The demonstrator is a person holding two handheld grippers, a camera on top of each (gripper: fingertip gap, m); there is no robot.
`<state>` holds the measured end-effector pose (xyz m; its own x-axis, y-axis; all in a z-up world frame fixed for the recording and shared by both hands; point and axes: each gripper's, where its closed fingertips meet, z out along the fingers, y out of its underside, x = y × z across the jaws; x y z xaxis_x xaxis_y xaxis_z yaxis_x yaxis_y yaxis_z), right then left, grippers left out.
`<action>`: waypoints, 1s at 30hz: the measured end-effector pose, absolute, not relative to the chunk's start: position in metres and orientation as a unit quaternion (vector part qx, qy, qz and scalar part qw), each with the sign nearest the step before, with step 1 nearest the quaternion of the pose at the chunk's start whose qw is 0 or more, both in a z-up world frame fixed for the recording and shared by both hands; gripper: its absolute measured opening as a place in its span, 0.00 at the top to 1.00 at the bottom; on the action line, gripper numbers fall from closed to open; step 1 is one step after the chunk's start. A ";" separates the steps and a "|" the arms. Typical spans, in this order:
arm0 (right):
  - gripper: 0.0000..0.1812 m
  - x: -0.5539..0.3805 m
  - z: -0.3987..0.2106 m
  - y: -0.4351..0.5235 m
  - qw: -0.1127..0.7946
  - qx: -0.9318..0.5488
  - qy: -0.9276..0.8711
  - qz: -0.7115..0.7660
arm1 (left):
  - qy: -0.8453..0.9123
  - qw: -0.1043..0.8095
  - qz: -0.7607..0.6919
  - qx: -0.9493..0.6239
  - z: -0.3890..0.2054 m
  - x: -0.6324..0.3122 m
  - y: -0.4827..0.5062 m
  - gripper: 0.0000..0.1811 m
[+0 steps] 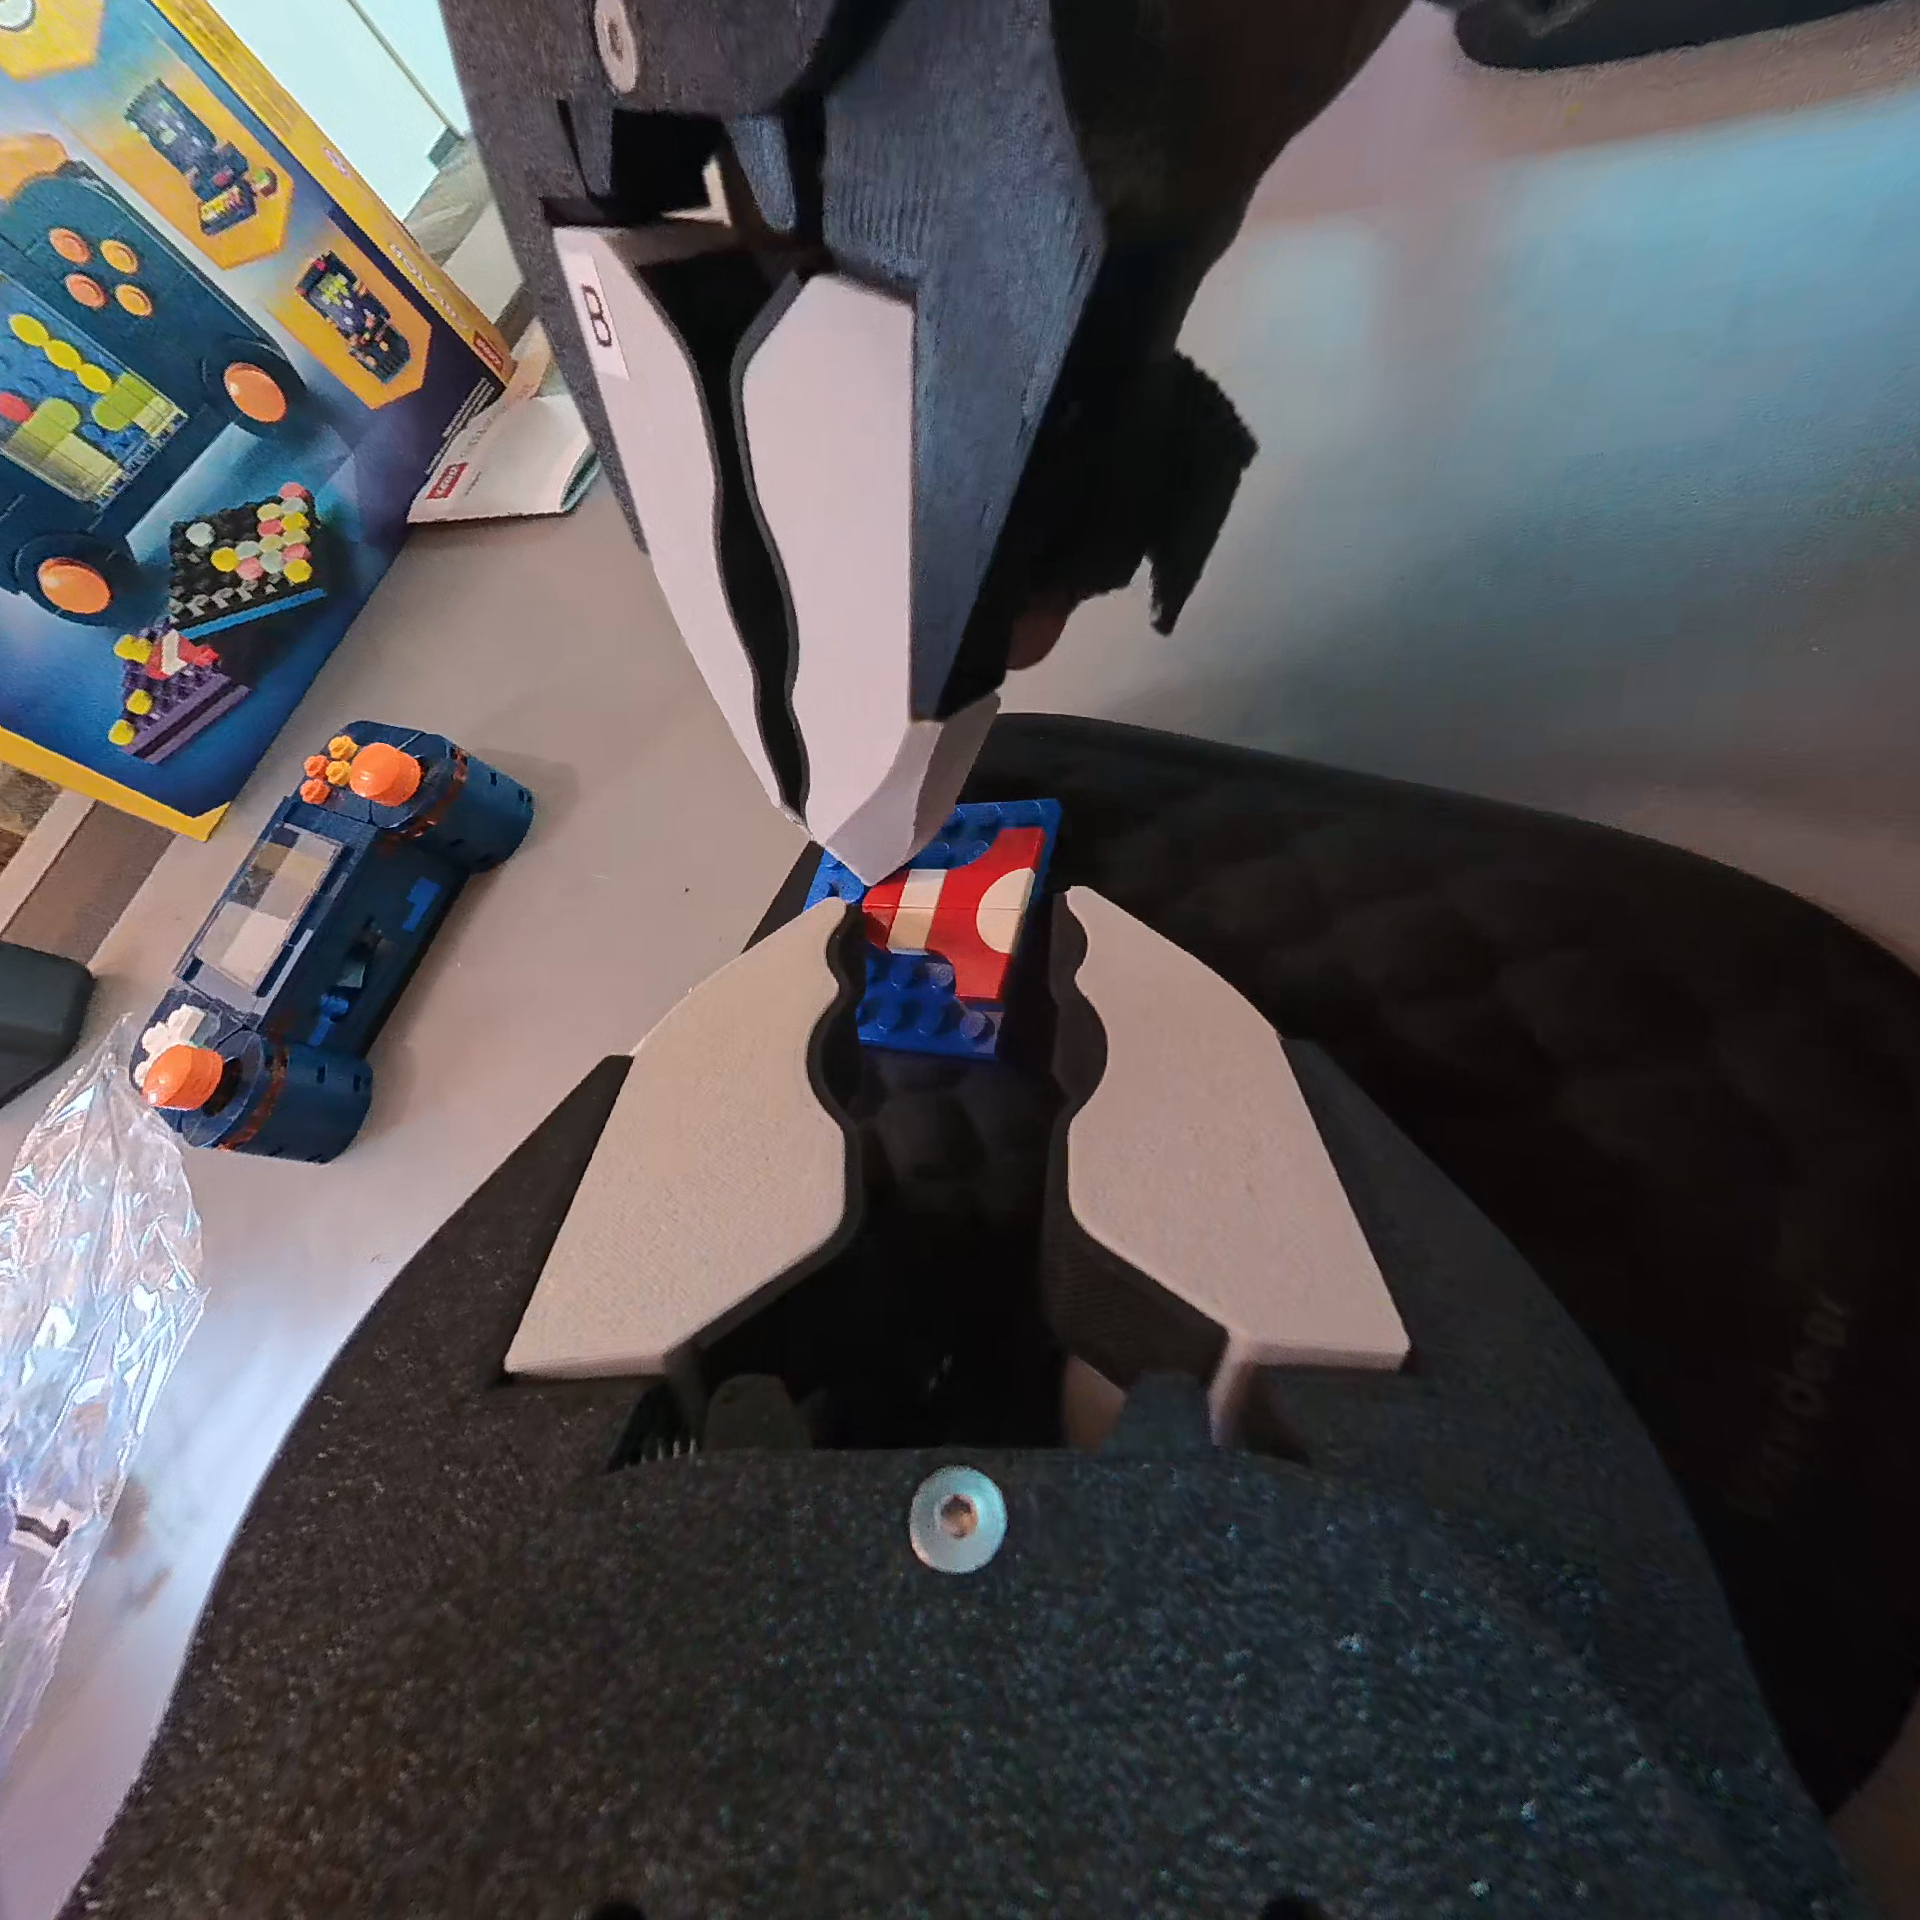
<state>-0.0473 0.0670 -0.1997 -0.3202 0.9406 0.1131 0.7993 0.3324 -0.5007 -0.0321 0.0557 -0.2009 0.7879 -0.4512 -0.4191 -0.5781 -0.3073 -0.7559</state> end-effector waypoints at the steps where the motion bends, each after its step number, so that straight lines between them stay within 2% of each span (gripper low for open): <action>1: 0.96 -0.047 -0.200 0.067 0.201 -0.551 -0.789 0.183 | 0.319 0.494 0.066 -0.806 -0.201 -0.032 0.056 0.81; 14: 1.00 -0.049 -0.194 0.068 0.400 -0.534 -0.730 0.147 | 0.316 0.494 0.085 -0.805 -0.201 -0.035 0.055 0.81; 23: 1.00 -0.051 -0.193 0.070 0.405 -0.546 -0.715 0.164 | 0.310 0.493 0.095 -0.807 -0.202 -0.037 0.055 0.82; 25: 1.00 -0.038 -0.194 0.111 0.446 -0.560 -0.696 0.051 | 0.317 0.496 0.101 -0.803 -0.201 -0.036 0.053 0.82; 26: 1.00 -0.036 -0.200 0.114 0.425 -0.576 -0.693 0.085 | 0.317 0.496 0.103 -0.802 -0.201 -0.037 0.053 0.82; 28: 1.00 -0.048 -0.188 0.080 0.363 -0.581 -0.669 0.287 | 0.318 0.497 0.101 -0.801 -0.201 -0.037 0.053 0.82; 29: 1.00 -0.049 -0.184 0.074 0.332 -0.583 -0.665 0.329 | 0.319 0.498 0.102 -0.800 -0.201 -0.037 0.052 0.82; 30: 0.92 -0.049 -0.186 0.077 0.310 -0.584 -0.676 0.325 | 0.321 0.498 0.103 -0.799 -0.201 -0.037 0.052 0.82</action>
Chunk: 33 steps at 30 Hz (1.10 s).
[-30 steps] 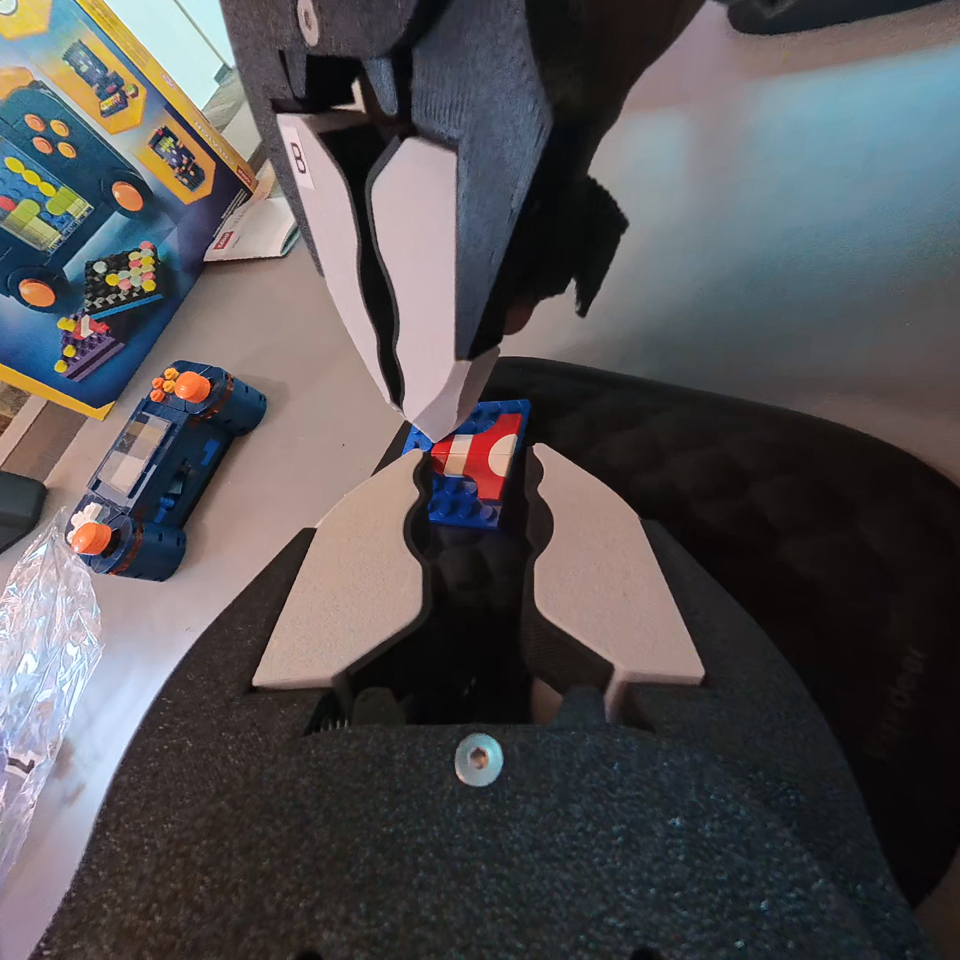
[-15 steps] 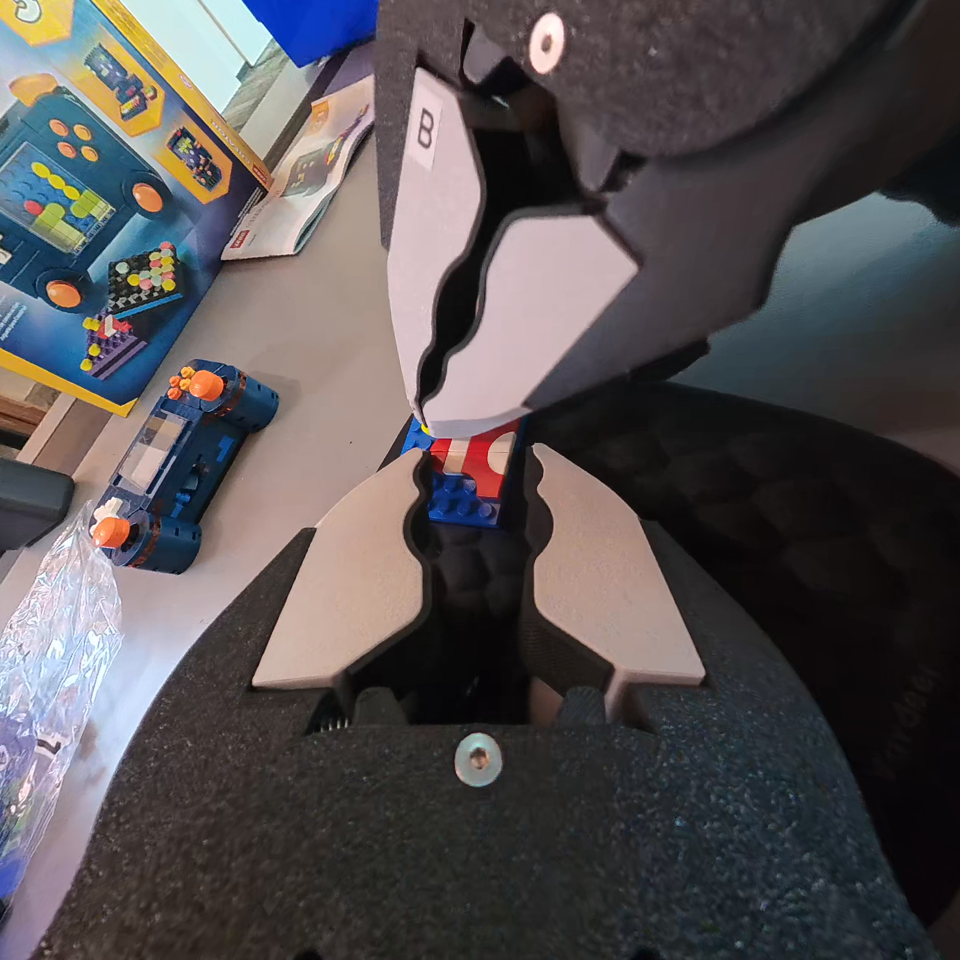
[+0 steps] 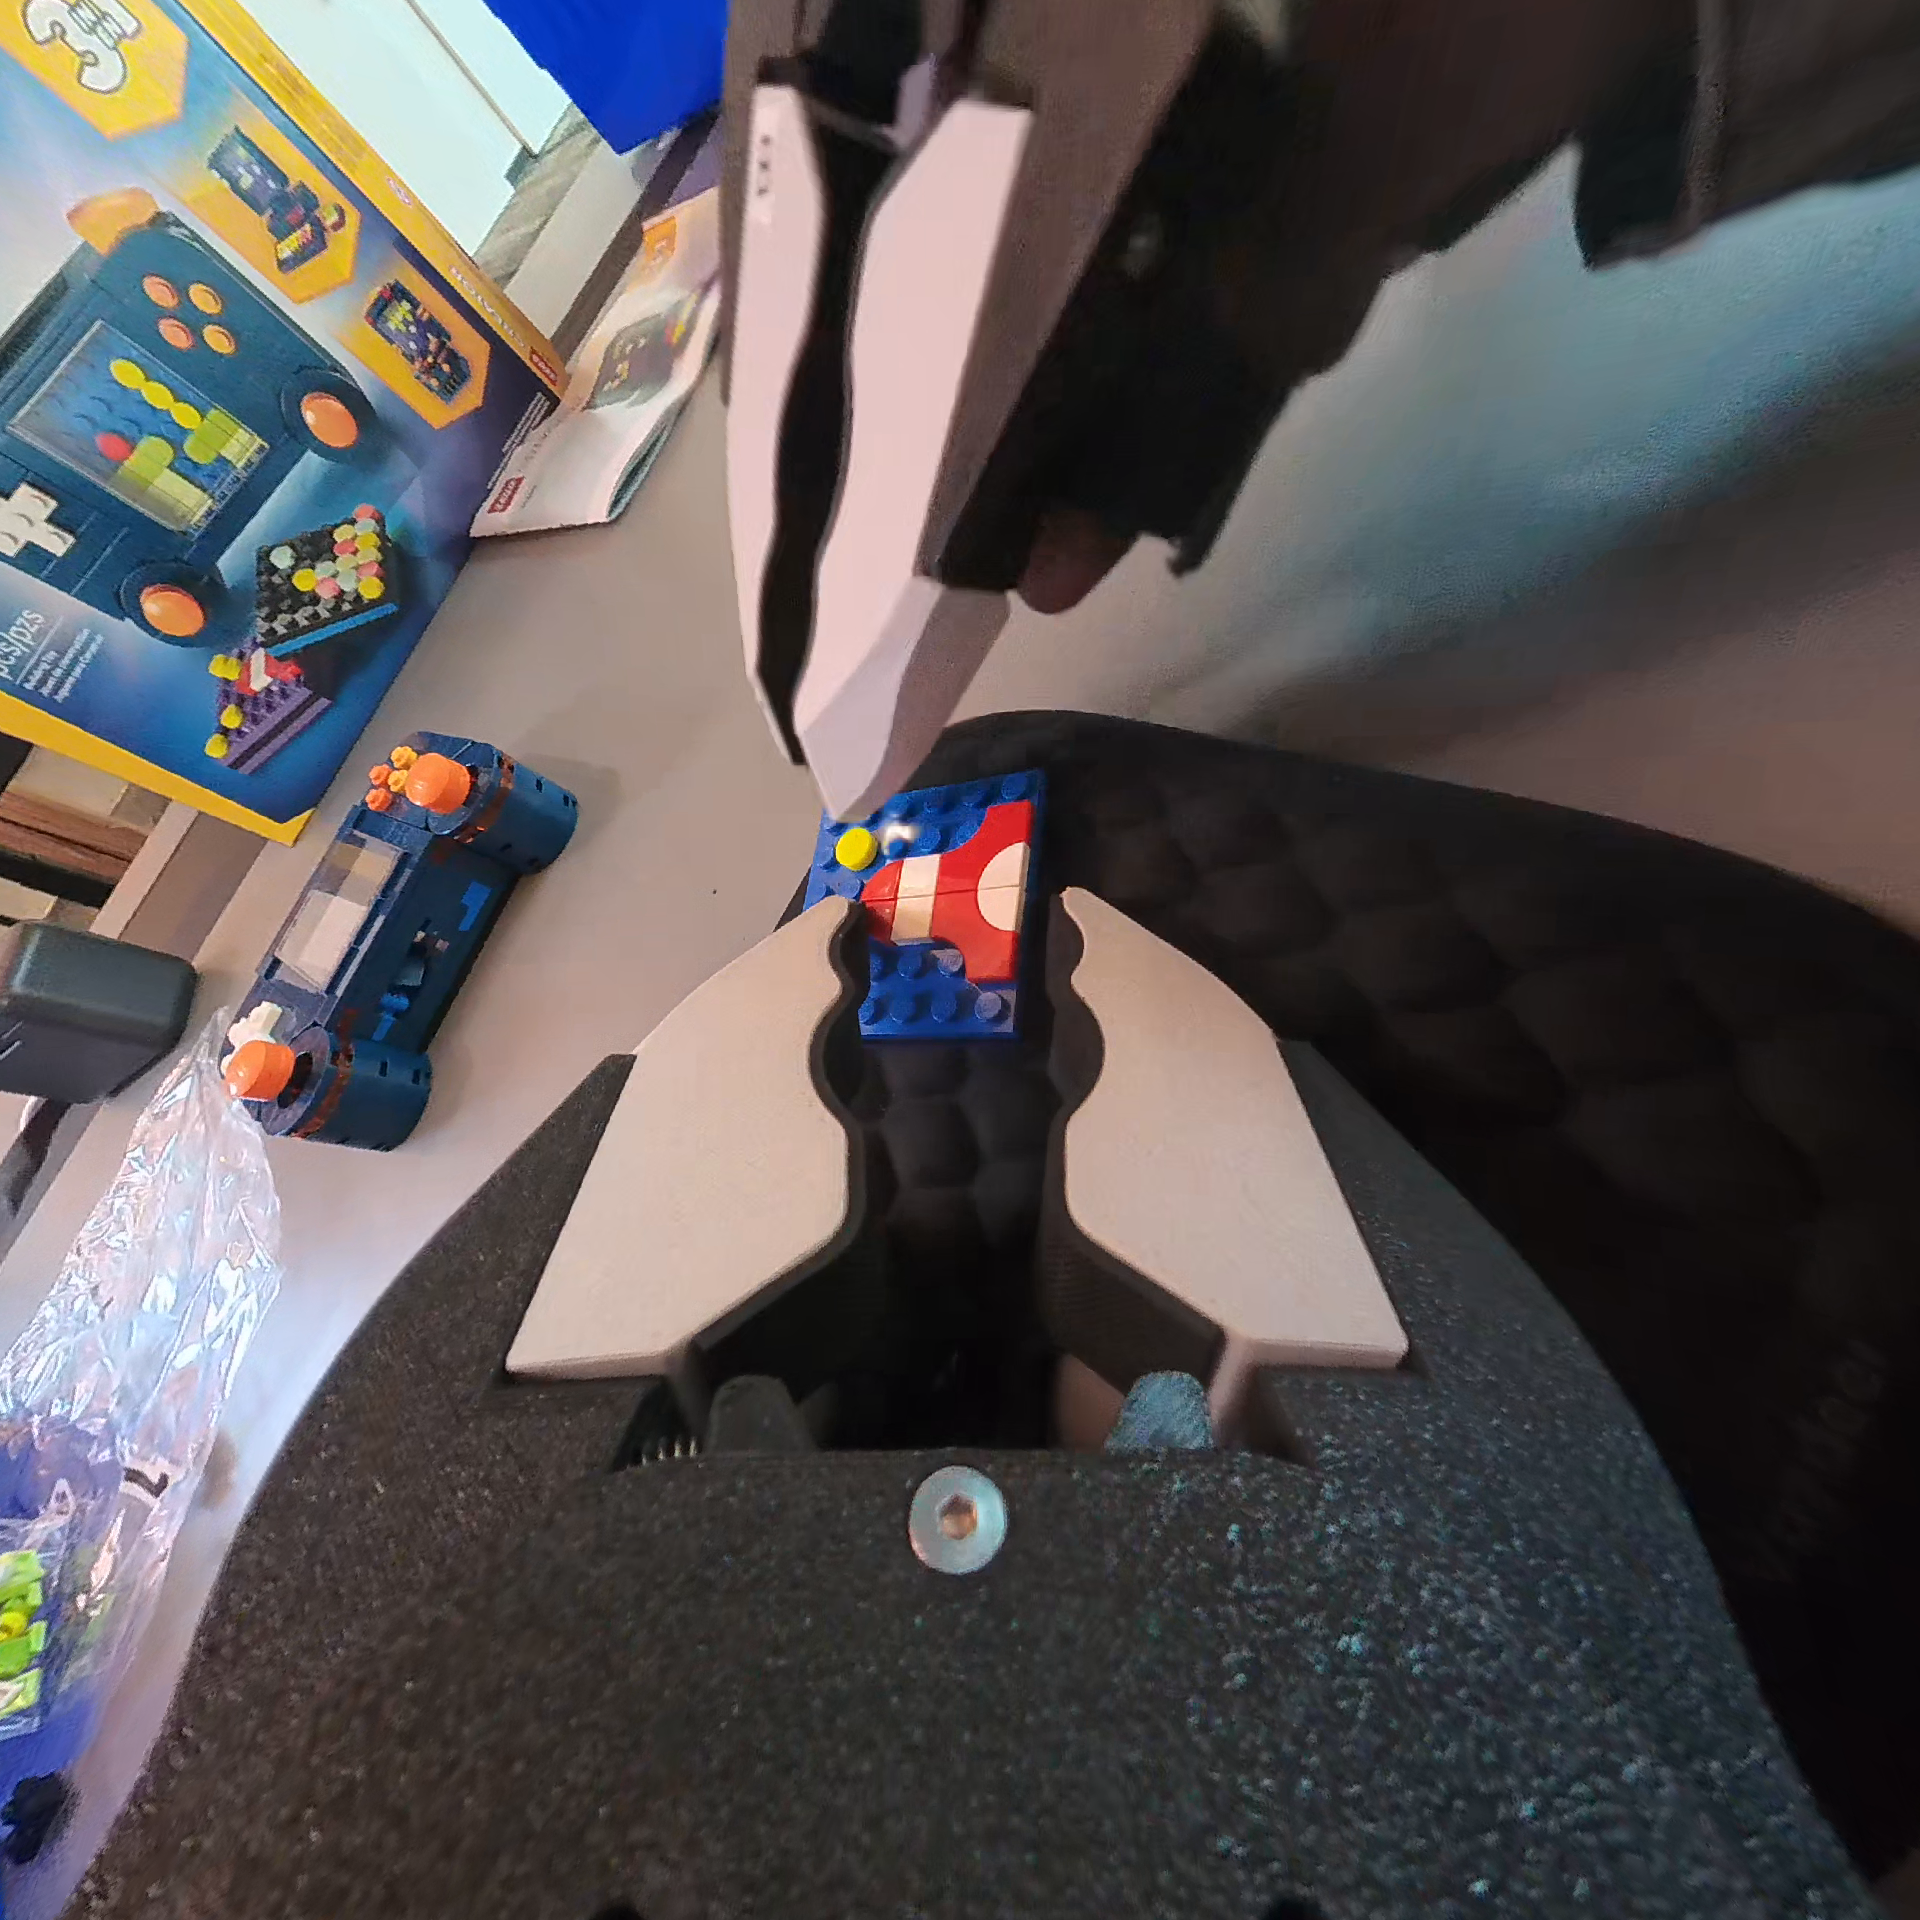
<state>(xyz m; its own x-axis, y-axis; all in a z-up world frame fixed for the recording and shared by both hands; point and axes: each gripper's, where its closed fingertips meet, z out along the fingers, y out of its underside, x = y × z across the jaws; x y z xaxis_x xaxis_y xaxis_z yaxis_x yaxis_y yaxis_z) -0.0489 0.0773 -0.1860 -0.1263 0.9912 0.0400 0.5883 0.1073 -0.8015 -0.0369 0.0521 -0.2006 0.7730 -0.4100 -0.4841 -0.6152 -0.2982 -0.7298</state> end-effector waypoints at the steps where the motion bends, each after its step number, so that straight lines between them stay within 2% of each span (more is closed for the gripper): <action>1: 0.90 -0.048 -0.191 0.082 0.289 -0.583 -0.695 0.306 | 0.324 0.498 0.107 -0.798 -0.200 -0.037 0.052 0.82; 3: 0.92 -0.049 -0.194 0.075 0.246 -0.563 -0.727 0.306 | 0.332 0.492 0.120 -0.796 -0.200 -0.037 0.052 0.82; 10: 0.95 -0.050 -0.191 0.065 0.194 -0.527 -0.793 0.235 | 0.365 0.456 0.167 -0.794 -0.201 -0.037 0.051 0.83; 18: 0.97 -0.047 -0.198 0.068 0.159 -0.552 -0.805 0.147 | 0.371 0.456 0.166 -0.792 -0.201 -0.035 0.051 0.83; 21: 0.96 -0.045 -0.201 0.068 0.128 -0.566 -0.806 0.118 | 0.403 0.462 0.192 -0.766 -0.201 -0.030 0.049 0.88; 24: 0.96 -0.045 -0.203 0.069 0.103 -0.573 -0.806 0.105 | 0.396 0.467 0.169 -0.773 -0.201 -0.030 0.049 0.88; 28: 0.97 -0.045 -0.204 0.069 0.099 -0.569 -0.811 0.097 | 0.396 0.468 0.154 -0.775 -0.201 -0.030 0.050 0.88; 33: 0.97 -0.046 -0.203 0.069 0.145 -0.554 -0.812 0.109 | 0.398 0.480 0.136 -0.770 -0.201 -0.029 0.051 0.89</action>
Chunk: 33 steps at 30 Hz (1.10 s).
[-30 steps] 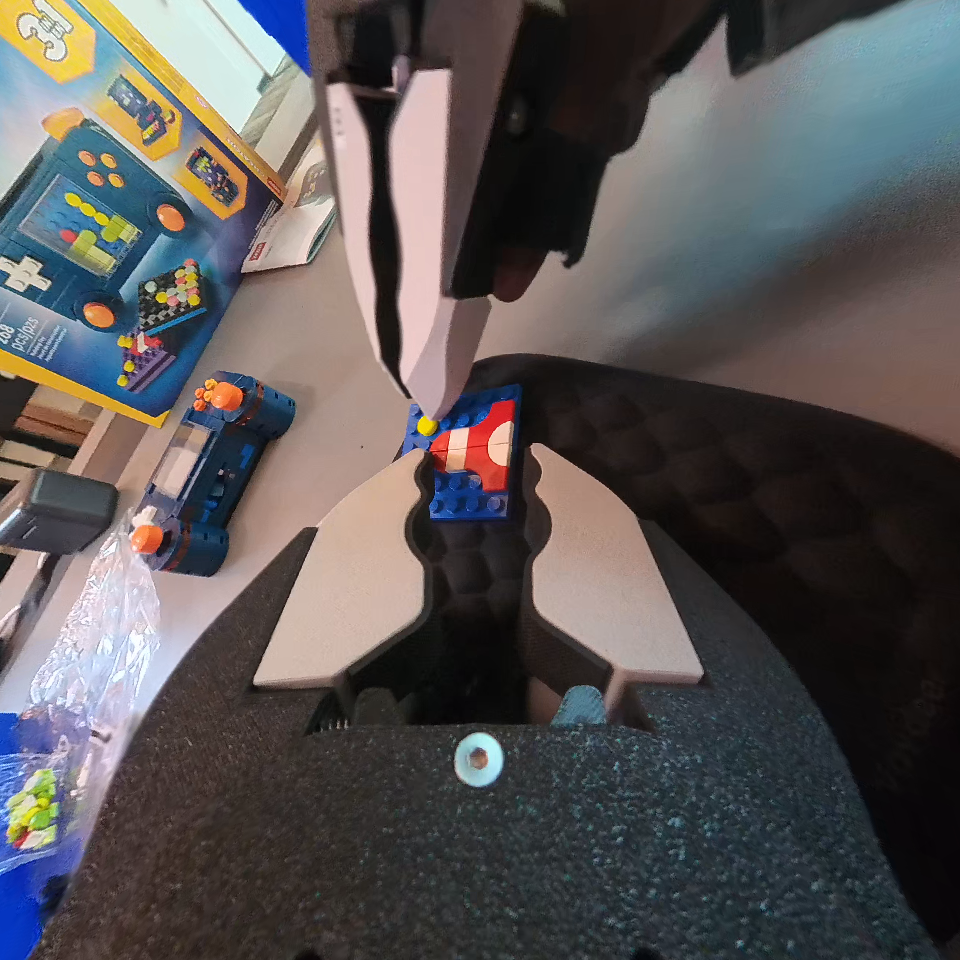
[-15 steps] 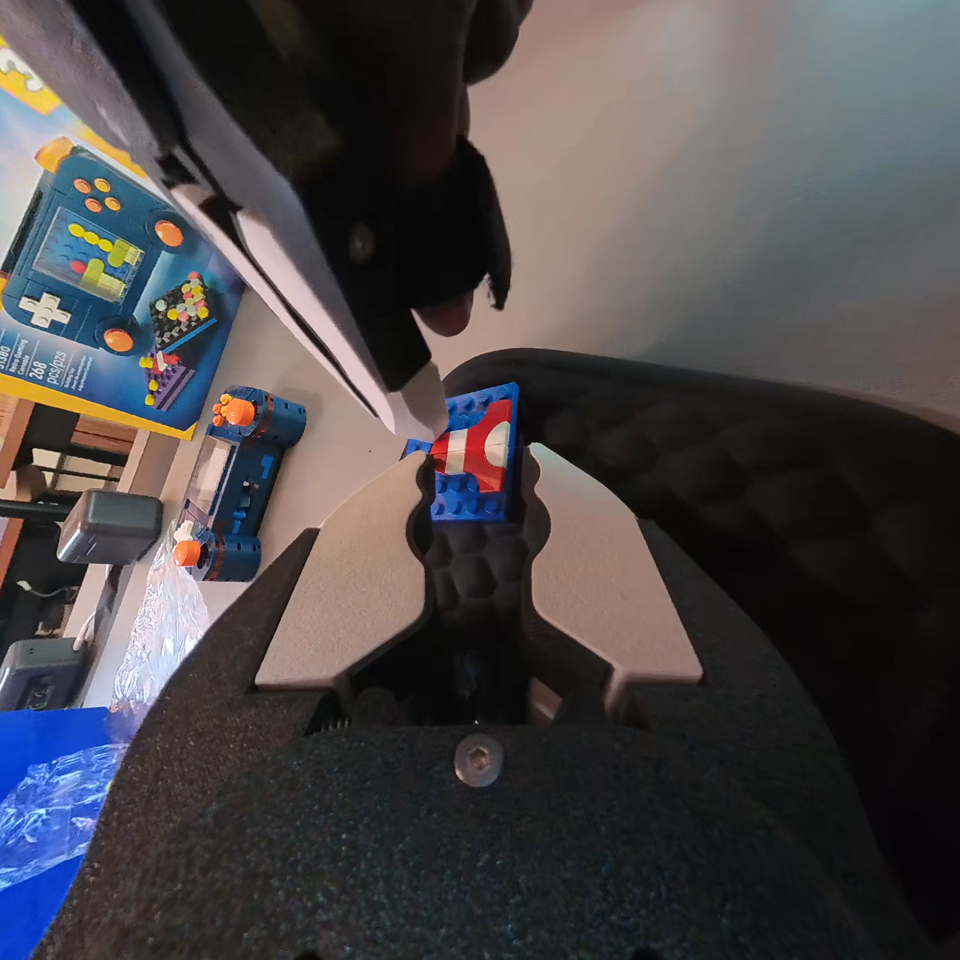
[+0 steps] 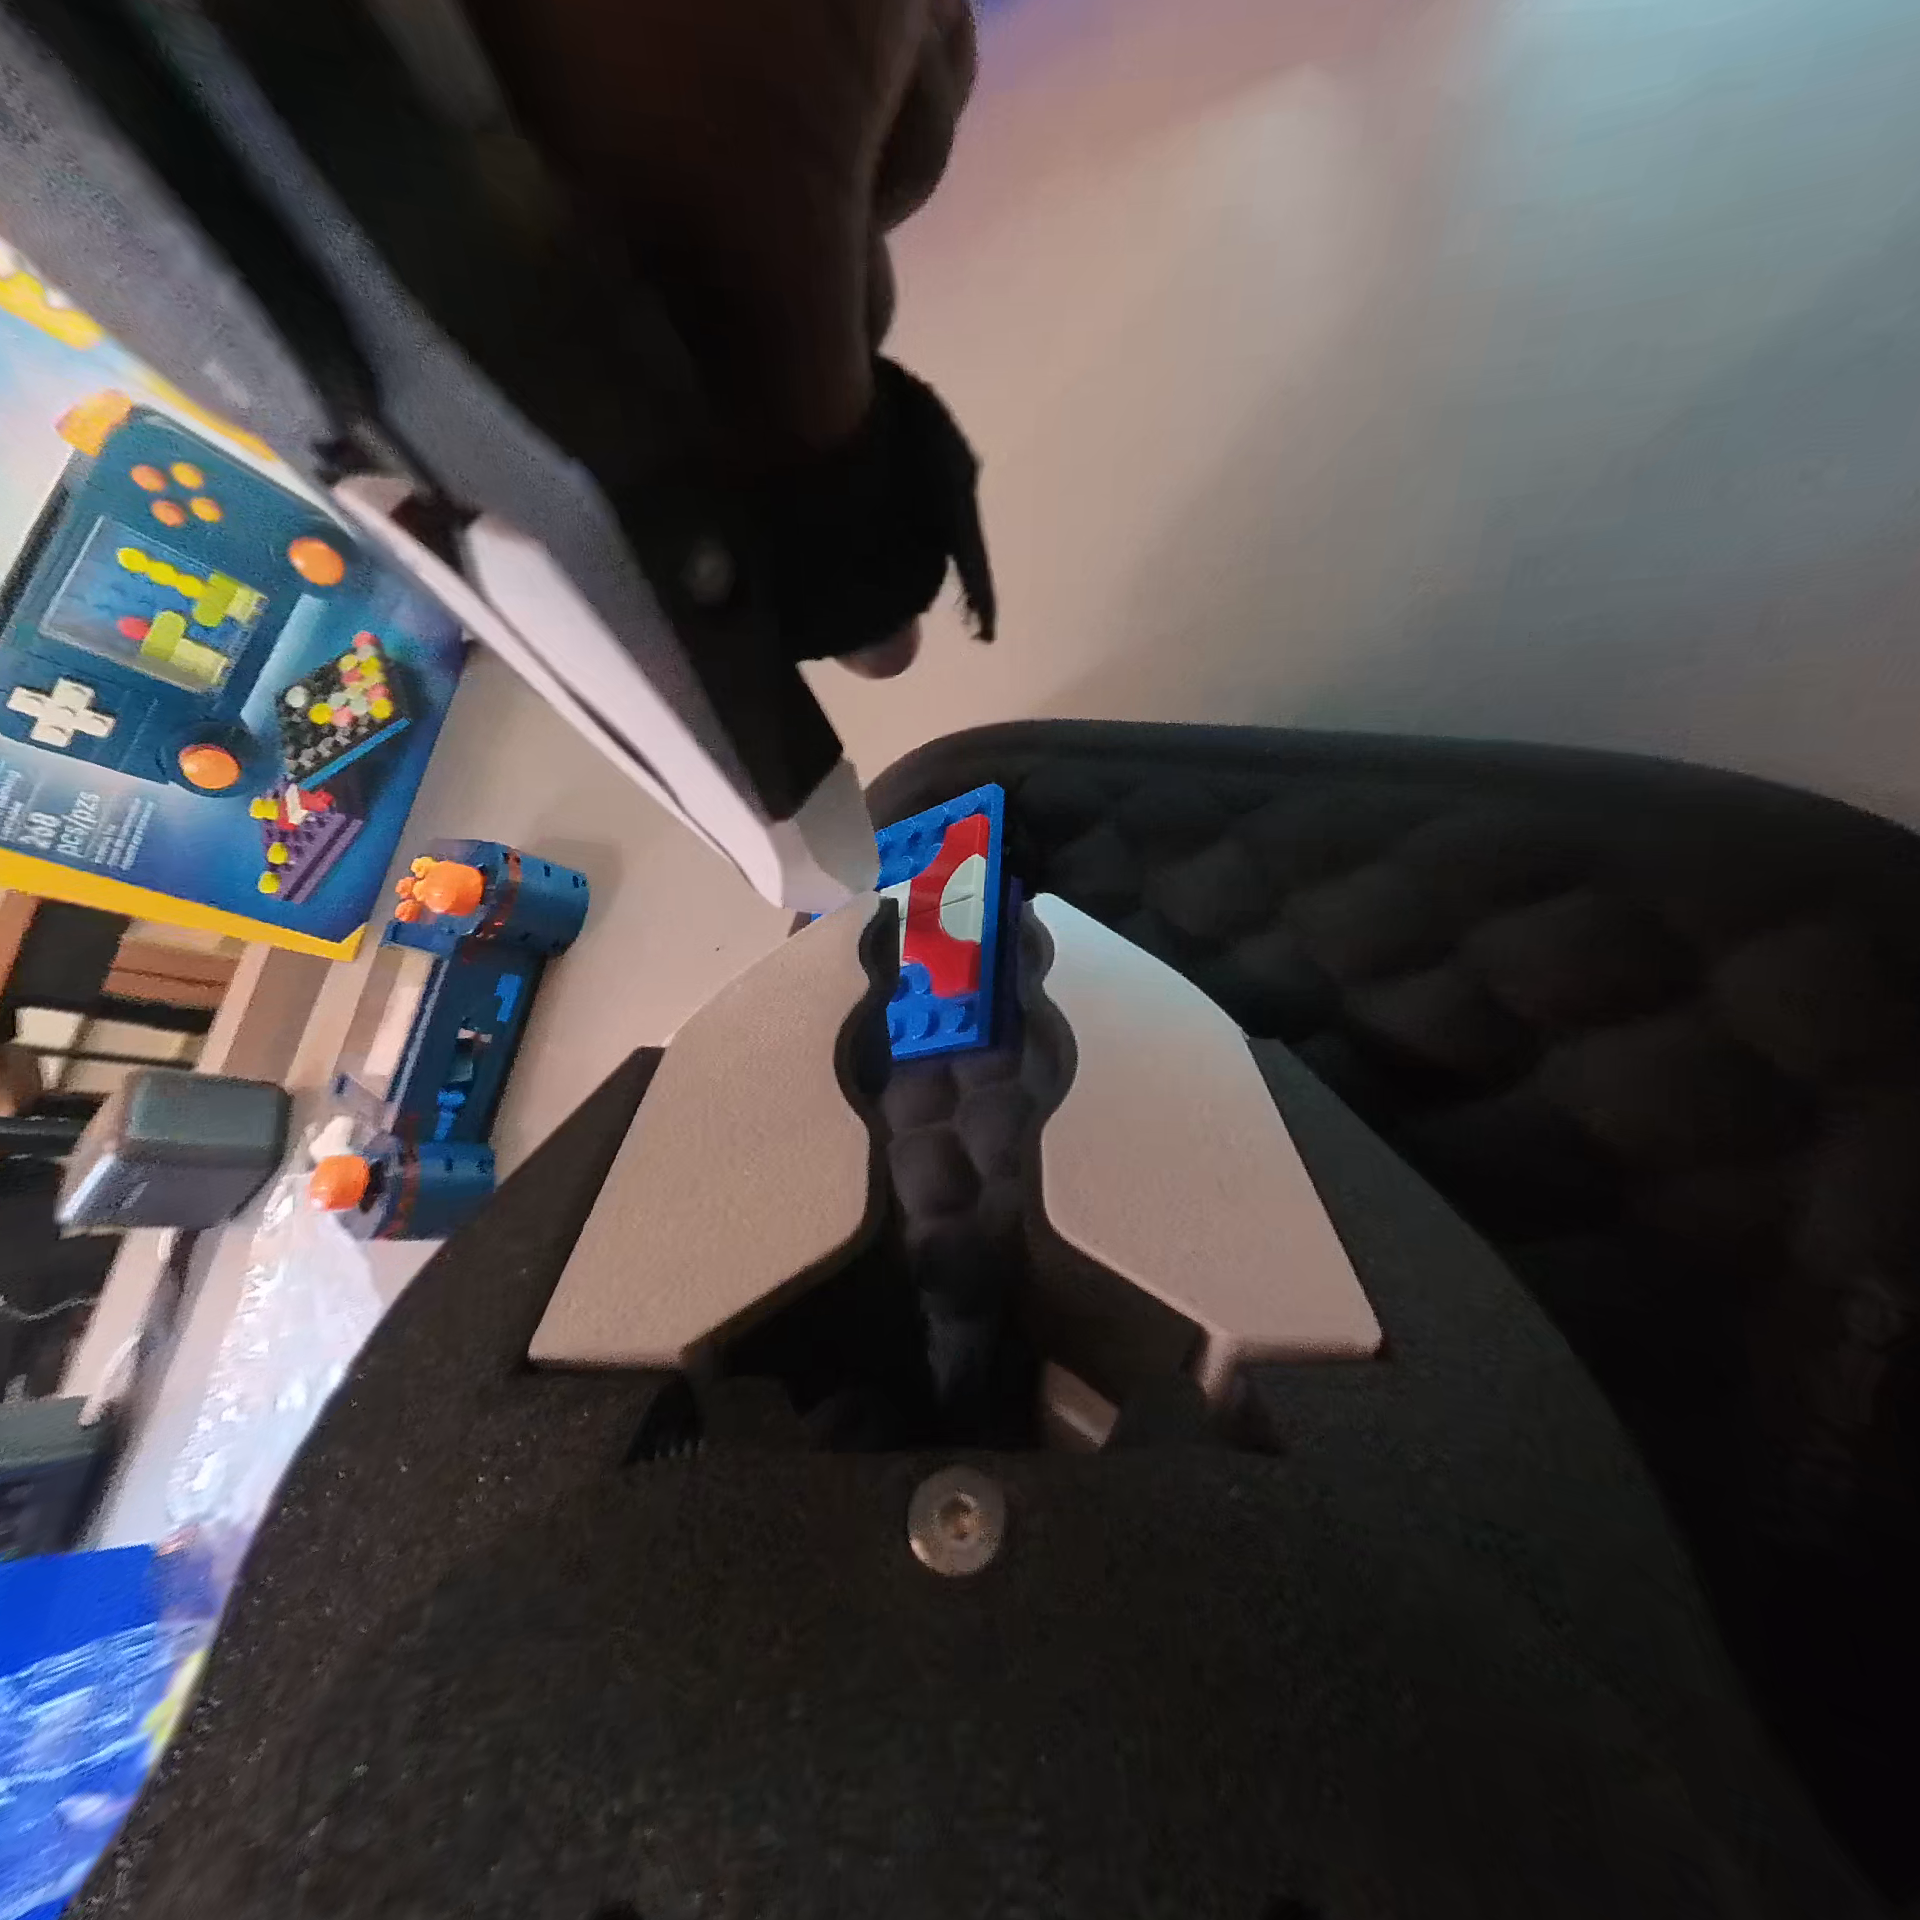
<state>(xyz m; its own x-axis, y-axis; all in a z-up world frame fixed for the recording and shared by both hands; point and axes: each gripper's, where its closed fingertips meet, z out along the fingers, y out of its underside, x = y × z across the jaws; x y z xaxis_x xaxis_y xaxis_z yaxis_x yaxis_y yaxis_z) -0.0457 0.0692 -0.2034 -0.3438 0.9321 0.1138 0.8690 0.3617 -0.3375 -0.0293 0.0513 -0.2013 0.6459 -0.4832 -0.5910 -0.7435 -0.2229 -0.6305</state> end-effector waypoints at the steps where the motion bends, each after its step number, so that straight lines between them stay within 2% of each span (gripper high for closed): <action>1: 0.97 -0.046 -0.203 0.069 0.149 -0.553 -0.812 0.117 | 0.394 0.485 0.124 -0.771 -0.201 -0.029 0.051 0.89; 5: 0.97 -0.048 -0.203 0.069 0.176 -0.541 -0.809 0.149 | 0.396 0.481 0.125 -0.772 -0.202 -0.029 0.052 0.89; 13: 0.97 -0.049 -0.199 0.070 0.300 -0.556 -0.748 0.205 | 0.403 0.475 0.145 -0.769 -0.202 -0.030 0.052 0.89; 16: 0.98 -0.049 -0.197 0.072 0.334 -0.558 -0.734 0.198 | 0.400 0.475 0.145 -0.771 -0.201 -0.030 0.052 0.89; 18: 1.00 -0.037 -0.206 0.102 0.363 -0.567 -0.732 0.105 | 0.402 0.474 0.149 -0.769 -0.201 -0.029 0.052 0.90; 20: 1.00 -0.034 -0.211 0.102 0.318 -0.606 -0.701 0.199 | 0.399 0.479 0.145 -0.768 -0.201 -0.029 0.052 0.90; 23: 1.00 -0.040 -0.179 0.096 0.307 -0.593 -0.670 0.324 | 0.401 0.476 0.151 -0.768 -0.200 -0.029 0.052 0.89; 25: 0.94 -0.037 -0.182 0.093 0.249 -0.582 -0.711 0.308 | 0.399 0.481 0.156 -0.765 -0.199 -0.029 0.052 0.89; 28: 0.94 -0.039 -0.186 0.078 0.176 -0.544 -0.769 0.287 | 0.393 0.478 0.157 -0.770 -0.199 -0.030 0.051 0.89; 33: 0.95 -0.044 -0.193 0.067 0.104 -0.505 -0.826 0.228 | 0.395 0.478 0.162 -0.768 -0.199 -0.030 0.051 0.89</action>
